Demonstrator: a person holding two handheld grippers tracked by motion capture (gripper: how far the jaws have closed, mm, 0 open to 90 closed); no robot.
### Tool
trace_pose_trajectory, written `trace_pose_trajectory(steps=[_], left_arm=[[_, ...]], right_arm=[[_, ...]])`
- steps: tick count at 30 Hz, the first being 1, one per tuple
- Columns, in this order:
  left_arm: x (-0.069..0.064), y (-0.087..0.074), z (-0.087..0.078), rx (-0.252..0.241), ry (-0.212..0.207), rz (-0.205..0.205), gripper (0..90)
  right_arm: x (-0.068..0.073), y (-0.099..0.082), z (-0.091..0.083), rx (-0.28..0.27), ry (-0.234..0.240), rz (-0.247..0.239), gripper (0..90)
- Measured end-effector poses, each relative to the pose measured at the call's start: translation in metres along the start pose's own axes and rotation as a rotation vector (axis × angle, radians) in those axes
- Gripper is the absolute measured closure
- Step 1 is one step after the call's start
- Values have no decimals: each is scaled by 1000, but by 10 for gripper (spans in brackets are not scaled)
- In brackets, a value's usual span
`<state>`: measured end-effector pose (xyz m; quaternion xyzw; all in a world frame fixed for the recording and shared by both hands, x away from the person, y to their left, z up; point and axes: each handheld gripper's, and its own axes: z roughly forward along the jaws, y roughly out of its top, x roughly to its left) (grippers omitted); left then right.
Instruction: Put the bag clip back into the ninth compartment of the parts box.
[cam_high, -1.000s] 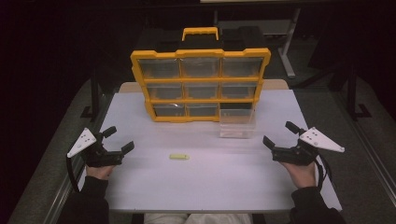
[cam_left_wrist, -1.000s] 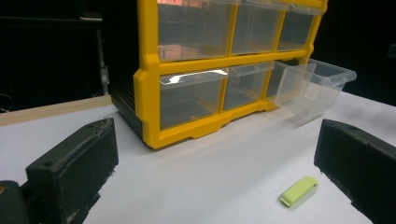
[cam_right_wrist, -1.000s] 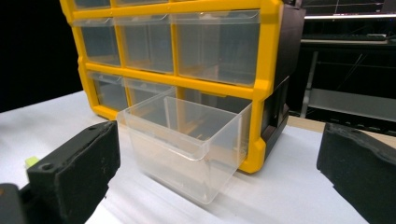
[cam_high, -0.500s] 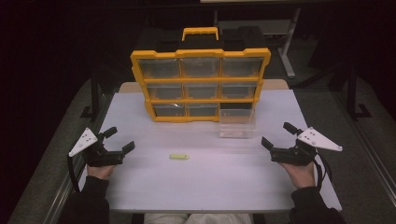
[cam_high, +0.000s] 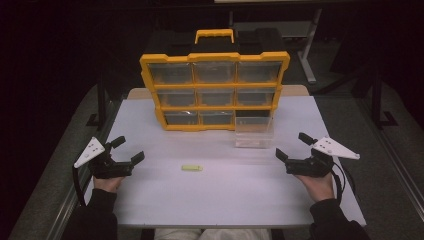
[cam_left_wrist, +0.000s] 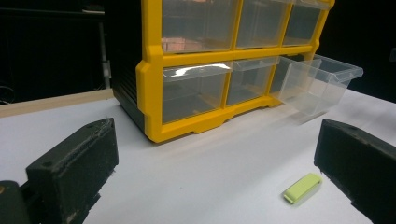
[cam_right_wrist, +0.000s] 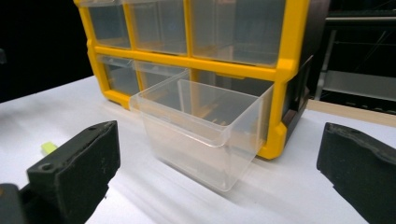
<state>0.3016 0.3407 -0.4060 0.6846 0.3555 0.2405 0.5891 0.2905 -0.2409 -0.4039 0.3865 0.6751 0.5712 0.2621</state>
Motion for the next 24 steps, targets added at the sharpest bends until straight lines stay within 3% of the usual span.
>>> trace_pose_trajectory(steps=[16, 24], left_arm=[[-1, 0, 1, 1, -8, 4, 0], [-1, 0, 0, -1, -10, -2, 0]], right_arm=[[8, 11, 10, 48, 45, -30, 0], [20, 24, 26, 85, 111, -65, 0]])
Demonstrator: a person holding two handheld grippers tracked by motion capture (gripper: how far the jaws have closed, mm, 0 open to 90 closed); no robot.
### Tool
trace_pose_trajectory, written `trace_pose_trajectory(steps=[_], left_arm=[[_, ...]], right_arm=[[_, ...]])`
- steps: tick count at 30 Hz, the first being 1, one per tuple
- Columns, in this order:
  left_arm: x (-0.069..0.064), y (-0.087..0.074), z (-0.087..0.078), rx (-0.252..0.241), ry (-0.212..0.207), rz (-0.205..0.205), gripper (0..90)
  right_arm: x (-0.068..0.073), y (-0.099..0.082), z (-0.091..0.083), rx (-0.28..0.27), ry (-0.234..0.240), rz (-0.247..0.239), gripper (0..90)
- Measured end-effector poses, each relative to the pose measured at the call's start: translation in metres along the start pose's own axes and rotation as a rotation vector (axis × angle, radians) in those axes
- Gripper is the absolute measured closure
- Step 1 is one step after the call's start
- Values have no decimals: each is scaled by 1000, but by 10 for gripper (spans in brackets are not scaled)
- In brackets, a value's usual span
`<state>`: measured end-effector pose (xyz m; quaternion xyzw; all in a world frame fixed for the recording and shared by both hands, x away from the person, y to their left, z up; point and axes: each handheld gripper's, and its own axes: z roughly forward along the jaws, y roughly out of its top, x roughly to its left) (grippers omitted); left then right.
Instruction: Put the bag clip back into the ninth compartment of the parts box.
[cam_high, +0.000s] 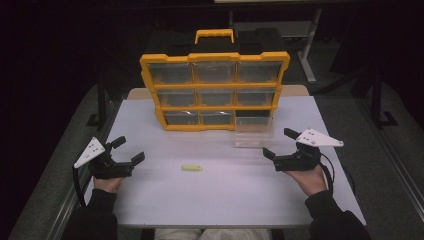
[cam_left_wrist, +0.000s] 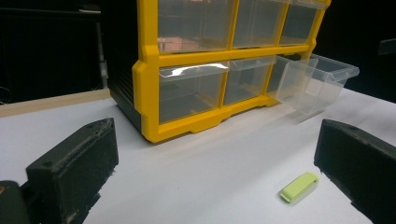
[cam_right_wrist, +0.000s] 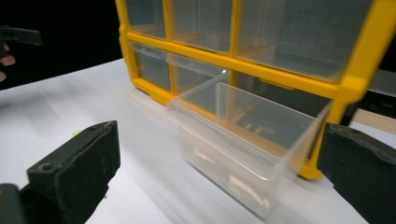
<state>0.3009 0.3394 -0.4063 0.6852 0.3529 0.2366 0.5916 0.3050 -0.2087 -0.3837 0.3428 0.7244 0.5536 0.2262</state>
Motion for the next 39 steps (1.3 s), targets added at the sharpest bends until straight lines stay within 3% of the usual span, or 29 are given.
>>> trace_pose_trajectory(steps=[16, 39], left_arm=[[0, -1, -1, 1, -9, -4, 0], [0, -1, -1, 0, -10, -6, 0]], right_arm=[[13, 18, 22, 50, 67, -25, 0], [40, 40, 68, 128, 195, -69, 10]])
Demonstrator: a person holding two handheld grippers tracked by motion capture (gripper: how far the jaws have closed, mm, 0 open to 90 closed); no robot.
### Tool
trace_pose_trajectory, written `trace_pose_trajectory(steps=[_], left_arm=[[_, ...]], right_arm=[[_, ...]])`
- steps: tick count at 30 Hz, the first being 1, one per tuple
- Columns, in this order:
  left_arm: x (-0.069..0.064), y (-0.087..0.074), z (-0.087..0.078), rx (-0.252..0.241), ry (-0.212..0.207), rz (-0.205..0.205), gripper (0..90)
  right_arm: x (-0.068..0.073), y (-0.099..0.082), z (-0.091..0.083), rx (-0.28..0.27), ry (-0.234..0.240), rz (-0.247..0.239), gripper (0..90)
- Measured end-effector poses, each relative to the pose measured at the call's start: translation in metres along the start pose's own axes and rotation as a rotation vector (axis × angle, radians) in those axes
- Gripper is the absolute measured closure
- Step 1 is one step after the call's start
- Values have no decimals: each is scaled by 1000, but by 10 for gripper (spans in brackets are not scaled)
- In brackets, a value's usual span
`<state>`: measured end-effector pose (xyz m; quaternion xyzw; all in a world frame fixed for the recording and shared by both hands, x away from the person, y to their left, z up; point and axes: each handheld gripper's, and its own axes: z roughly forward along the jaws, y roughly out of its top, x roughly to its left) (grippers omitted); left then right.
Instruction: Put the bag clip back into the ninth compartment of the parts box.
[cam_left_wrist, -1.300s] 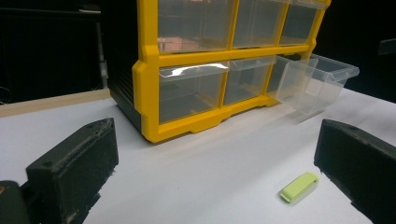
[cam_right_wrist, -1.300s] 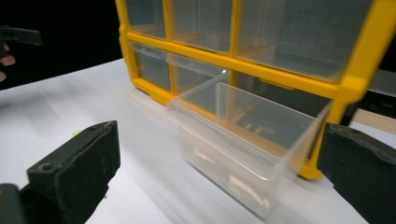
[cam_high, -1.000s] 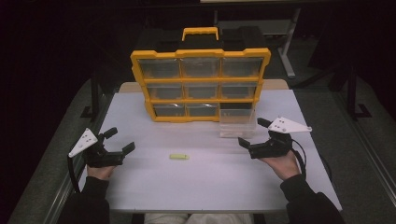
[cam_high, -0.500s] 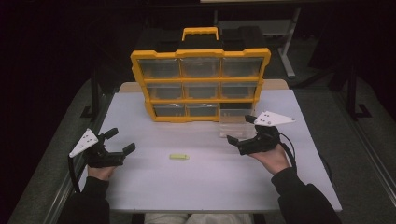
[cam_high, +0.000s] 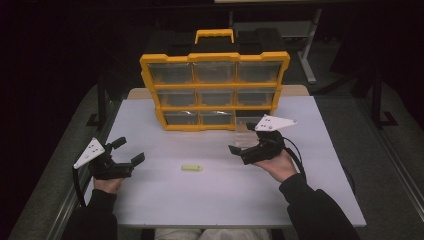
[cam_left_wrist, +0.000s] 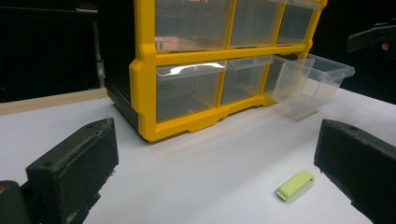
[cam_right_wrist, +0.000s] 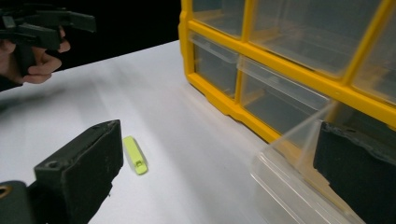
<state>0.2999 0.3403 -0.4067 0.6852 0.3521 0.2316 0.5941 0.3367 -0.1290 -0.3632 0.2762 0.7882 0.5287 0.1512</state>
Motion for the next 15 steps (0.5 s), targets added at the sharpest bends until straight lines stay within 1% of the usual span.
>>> trace_pose_trajectory(steps=[3, 4, 10, 12, 15], left_arm=[[0, 0, 0, 2, 7, -1, 0], [0, 0, 0, 2, 10, -1, 0], [0, 0, 0, 1, 8, 0, 0], [0, 0, 0, 0, 6, 0, 0], [0, 0, -1, -1, 7, 1, 0]], right_arm=[[2, 2, 4, 10, 10, -6, 10], [4, 4, 8, 16, 19, -11, 10], [7, 8, 18, 39, 37, -21, 10], [10, 10, 23, 52, 51, -24, 10], [12, 12, 27, 66, 61, -30, 10]])
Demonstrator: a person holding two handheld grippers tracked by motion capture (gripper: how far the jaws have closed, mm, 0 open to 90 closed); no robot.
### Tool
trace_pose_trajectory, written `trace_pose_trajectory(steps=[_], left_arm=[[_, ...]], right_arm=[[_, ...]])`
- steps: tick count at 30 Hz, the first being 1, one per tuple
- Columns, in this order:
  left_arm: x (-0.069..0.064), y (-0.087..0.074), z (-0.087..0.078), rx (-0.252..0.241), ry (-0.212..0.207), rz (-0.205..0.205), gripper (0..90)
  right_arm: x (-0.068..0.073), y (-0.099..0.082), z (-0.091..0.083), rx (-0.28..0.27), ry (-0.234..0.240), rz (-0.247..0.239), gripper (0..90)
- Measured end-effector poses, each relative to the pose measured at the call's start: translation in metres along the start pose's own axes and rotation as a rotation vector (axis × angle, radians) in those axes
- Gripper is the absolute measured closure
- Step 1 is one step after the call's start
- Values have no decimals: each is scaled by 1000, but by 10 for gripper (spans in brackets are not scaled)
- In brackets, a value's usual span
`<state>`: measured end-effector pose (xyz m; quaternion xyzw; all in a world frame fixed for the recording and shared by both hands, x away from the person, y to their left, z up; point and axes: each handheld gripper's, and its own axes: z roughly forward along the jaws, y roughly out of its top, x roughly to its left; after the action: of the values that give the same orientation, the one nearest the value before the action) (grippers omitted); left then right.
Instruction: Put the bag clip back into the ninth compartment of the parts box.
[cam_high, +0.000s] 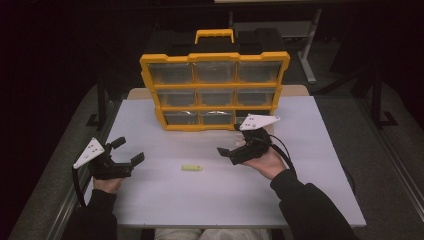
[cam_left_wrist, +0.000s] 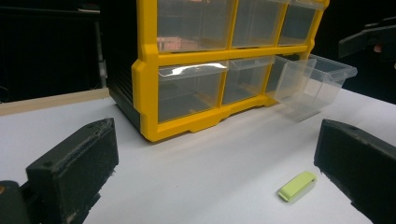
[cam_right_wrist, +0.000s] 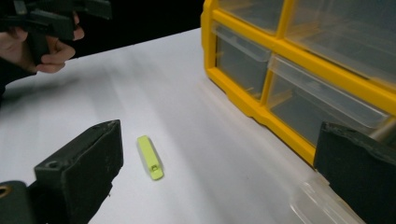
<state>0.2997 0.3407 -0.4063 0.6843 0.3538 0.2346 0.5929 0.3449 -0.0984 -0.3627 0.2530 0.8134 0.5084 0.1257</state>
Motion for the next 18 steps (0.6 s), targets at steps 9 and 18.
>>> trace_pose_trajectory(steps=[9, 18], left_arm=[[0, 0, 0, -2, -1, 0, 0], [0, 0, 1, 0, -3, 2, 0]], right_arm=[[7, 8, 19, 65, 67, -21, 8], [15, 15, 36, 117, 99, -50, 7]])
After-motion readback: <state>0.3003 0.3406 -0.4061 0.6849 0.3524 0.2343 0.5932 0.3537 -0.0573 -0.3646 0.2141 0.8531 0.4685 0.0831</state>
